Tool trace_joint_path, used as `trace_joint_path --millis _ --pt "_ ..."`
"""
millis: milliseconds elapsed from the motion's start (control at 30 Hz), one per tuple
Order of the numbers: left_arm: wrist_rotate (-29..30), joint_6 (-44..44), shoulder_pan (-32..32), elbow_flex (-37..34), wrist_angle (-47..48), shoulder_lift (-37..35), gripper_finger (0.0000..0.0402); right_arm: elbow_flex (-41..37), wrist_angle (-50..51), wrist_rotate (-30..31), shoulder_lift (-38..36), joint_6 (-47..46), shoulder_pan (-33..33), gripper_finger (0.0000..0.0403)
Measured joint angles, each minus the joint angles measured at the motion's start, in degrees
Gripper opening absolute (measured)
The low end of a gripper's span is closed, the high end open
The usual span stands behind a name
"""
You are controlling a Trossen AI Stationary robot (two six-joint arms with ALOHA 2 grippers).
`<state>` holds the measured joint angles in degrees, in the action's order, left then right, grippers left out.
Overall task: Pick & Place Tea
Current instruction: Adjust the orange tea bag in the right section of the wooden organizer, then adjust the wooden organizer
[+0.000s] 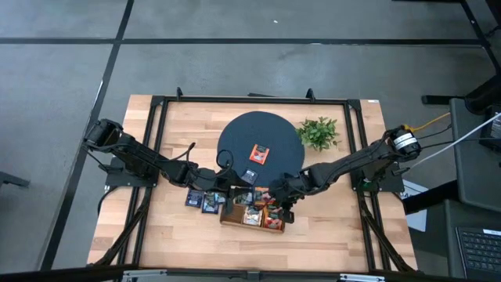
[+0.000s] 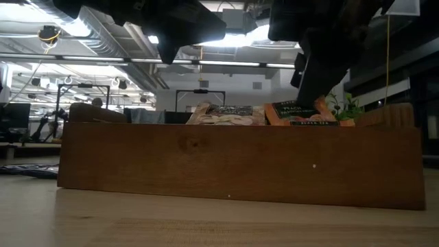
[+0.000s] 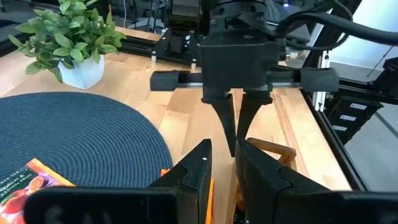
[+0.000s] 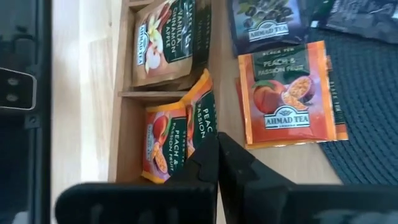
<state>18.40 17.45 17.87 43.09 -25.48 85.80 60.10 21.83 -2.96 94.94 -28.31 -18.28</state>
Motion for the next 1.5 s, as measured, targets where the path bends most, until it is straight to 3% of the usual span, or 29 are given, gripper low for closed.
trace_joint_path --millis 667,1033,1267,1500 --pt "0.04 0.85 0.04 0.0 -0.04 0.0 0.0068 0.0 3.82 16.79 -0.14 -12.2 -7.57 0.0" --pt "0.04 0.85 0.04 0.0 -0.04 0.0 0.0068 0.0 3.63 17.63 -0.14 -15.37 -9.62 0.0001" --pt "0.04 0.85 0.04 0.0 -0.04 0.0 0.0068 0.0 3.6 17.9 -0.14 -16.08 -10.12 0.0046" --pt "0.04 0.87 0.04 0.0 -0.04 0.0 0.0068 0.0 3.82 17.9 -0.14 -15.44 -10.1 0.0123"
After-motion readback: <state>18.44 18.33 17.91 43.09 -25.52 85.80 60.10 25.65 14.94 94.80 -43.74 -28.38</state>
